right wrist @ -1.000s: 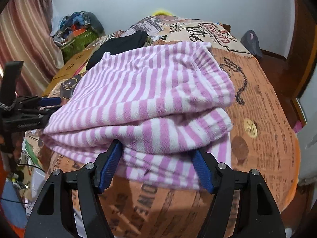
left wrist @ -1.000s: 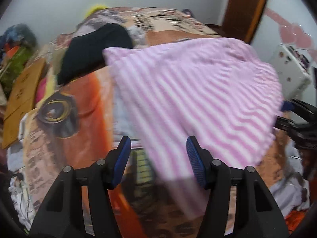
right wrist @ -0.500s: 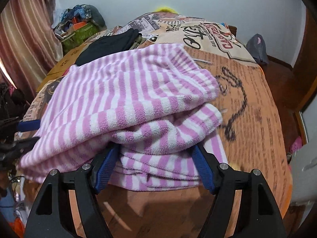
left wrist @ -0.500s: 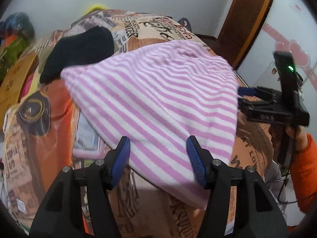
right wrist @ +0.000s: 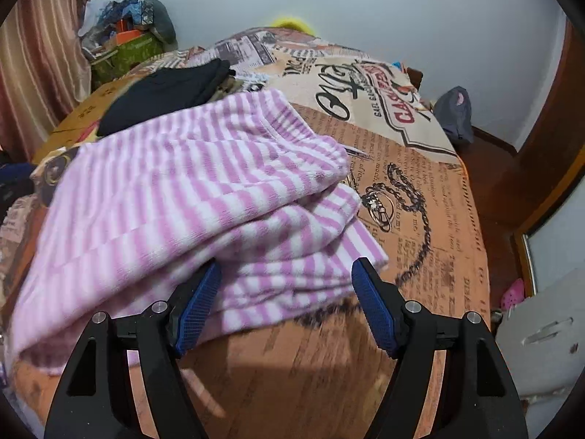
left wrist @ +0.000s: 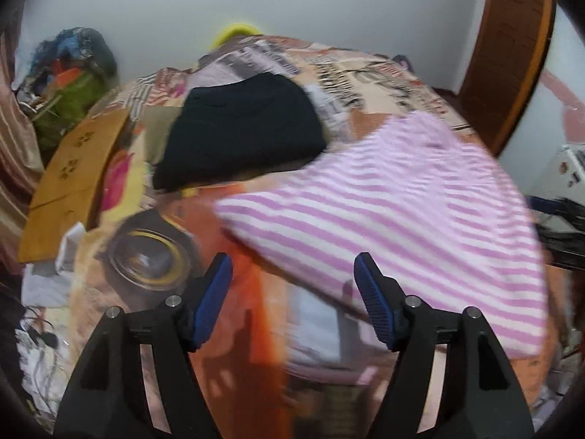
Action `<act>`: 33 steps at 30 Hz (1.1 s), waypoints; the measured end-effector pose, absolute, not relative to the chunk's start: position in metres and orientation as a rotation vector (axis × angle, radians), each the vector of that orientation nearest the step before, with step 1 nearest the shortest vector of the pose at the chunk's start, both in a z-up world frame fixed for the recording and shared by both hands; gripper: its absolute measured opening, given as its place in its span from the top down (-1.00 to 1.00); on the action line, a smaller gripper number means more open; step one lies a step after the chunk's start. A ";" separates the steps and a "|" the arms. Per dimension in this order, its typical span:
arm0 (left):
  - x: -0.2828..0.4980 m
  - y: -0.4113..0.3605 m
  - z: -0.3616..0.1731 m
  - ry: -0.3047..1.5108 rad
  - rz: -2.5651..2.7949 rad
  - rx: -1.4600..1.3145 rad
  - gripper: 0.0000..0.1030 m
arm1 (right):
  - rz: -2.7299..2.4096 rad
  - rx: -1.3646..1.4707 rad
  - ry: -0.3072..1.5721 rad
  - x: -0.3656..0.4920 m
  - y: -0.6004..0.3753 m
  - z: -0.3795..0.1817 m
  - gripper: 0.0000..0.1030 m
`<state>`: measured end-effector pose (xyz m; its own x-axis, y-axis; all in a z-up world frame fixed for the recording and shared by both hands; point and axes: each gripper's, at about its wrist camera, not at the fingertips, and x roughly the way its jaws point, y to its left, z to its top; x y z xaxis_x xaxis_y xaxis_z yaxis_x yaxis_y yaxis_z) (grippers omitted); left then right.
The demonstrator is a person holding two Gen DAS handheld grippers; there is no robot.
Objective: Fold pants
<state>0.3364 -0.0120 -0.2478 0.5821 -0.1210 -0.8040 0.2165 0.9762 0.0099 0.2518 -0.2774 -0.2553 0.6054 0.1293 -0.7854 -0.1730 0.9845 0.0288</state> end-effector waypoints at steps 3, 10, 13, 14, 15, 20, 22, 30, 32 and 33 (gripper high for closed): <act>0.358 0.008 -0.268 0.979 -0.183 0.111 -0.34 | 0.172 -0.007 0.881 0.227 -0.275 -0.236 -0.39; 0.383 0.016 -0.293 1.035 -0.291 -0.004 -0.34 | 0.198 0.038 0.826 0.191 -0.230 -0.208 -0.40; 0.389 0.013 -0.296 1.035 -0.325 -0.033 -0.34 | 0.225 0.076 0.844 0.196 -0.207 -0.217 -0.40; 0.390 0.012 -0.296 1.040 -0.332 -0.040 -0.34 | 0.232 0.088 0.857 0.200 -0.204 -0.222 -0.40; 0.392 0.011 -0.298 1.044 -0.342 -0.046 -0.34 | 0.245 0.099 0.881 0.204 -0.196 -0.229 -0.40; 0.390 0.008 -0.298 1.037 -0.338 0.005 -0.34 | 0.247 0.100 0.928 0.214 -0.179 -0.255 -0.47; 0.385 0.009 -0.297 1.035 -0.318 0.027 -0.34 | 0.253 0.110 0.934 0.213 -0.185 -0.258 -0.48; 0.363 0.021 -0.261 0.994 -0.287 0.032 -0.34 | 0.298 0.047 0.955 0.206 -0.202 -0.263 -0.46; 0.360 0.018 -0.251 0.990 -0.291 0.052 -0.34 | 0.303 0.032 0.964 0.206 -0.215 -0.264 -0.46; 0.359 0.017 -0.248 0.988 -0.294 0.060 -0.34 | 0.304 0.032 0.968 0.205 -0.220 -0.264 -0.46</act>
<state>0.3593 0.0166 -0.2476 0.5139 -0.2175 -0.8298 0.2717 0.9588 -0.0830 0.2055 -0.2204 -0.2638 0.5282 0.2690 -0.8054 -0.2402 0.9571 0.1621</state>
